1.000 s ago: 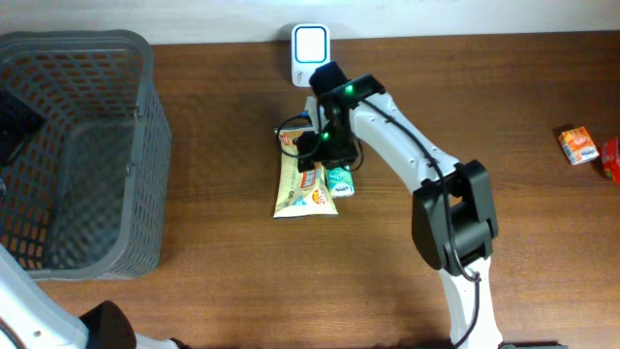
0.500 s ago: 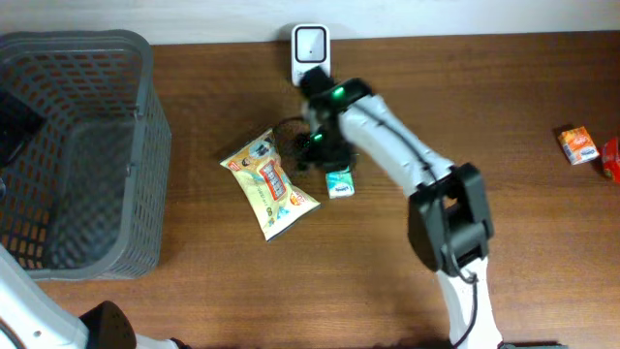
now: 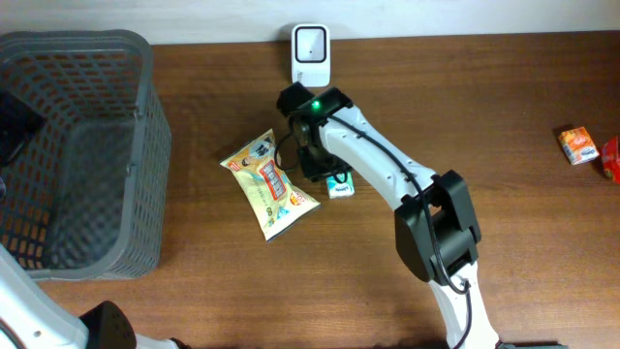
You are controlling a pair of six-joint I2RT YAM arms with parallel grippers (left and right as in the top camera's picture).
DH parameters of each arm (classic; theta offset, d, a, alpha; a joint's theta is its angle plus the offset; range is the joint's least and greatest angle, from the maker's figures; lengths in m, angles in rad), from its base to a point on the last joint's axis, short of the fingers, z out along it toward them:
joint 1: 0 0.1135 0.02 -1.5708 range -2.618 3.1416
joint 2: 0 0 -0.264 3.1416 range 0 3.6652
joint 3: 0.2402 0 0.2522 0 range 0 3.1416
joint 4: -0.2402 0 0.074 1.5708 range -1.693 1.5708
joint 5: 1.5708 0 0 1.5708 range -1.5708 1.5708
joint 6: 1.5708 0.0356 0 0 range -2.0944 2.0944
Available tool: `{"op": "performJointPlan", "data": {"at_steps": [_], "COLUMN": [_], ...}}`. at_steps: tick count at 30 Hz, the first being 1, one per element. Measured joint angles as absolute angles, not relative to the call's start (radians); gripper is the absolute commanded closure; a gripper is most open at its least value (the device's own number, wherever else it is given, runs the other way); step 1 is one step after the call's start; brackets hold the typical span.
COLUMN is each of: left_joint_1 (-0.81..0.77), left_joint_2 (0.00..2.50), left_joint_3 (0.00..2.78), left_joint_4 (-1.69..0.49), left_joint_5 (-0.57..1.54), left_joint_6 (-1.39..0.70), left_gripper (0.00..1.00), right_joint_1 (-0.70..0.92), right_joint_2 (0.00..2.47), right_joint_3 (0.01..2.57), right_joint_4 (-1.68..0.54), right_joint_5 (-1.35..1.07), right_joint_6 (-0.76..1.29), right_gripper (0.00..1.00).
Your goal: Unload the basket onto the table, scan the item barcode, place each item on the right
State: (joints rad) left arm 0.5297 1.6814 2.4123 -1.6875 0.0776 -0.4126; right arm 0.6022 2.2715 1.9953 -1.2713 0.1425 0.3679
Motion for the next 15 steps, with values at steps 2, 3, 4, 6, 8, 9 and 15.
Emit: {"op": "performJointPlan", "data": {"at_steps": [2,3,4,6,8,9,15], "left_joint_1": [0.53,0.53,0.53,0.53,0.53,0.53,0.53], "left_joint_2": [1.681,1.681,1.681,1.681,1.681,1.681,1.681], "left_joint_3": [2.412,2.412,2.412,2.412,2.412,2.412,2.412], "left_joint_4": [-1.687,-1.687,-1.687,-1.687,-1.687,-1.687,-1.687], "left_joint_5": [0.078,0.078,0.078,0.078,0.078,0.078,0.078], "left_joint_6": [-0.413,-0.413,-0.413,-0.413,-0.413,-0.413,-0.413], "left_gripper": [0.01,0.01,0.01,0.01,0.01,0.01,0.01], "right_joint_1": [0.617,0.622,0.624,0.634,0.638,0.638,0.638], "right_joint_2": [2.285,2.294,2.3,2.341,2.365,2.371,2.387], "right_joint_3": [1.995,1.995,1.995,1.995,1.995,1.995,1.994], "right_joint_4": [-1.263,-1.262,-1.262,-1.259,-1.259,-1.259,-1.253], "right_joint_5": [0.181,0.2,0.207,0.231,0.239,0.24,0.276], "right_joint_6": [0.402,0.415,0.425,0.442,0.454,0.459,0.497], "right_gripper": [0.6,0.59,0.6,0.6,0.65,0.68,0.96]}}
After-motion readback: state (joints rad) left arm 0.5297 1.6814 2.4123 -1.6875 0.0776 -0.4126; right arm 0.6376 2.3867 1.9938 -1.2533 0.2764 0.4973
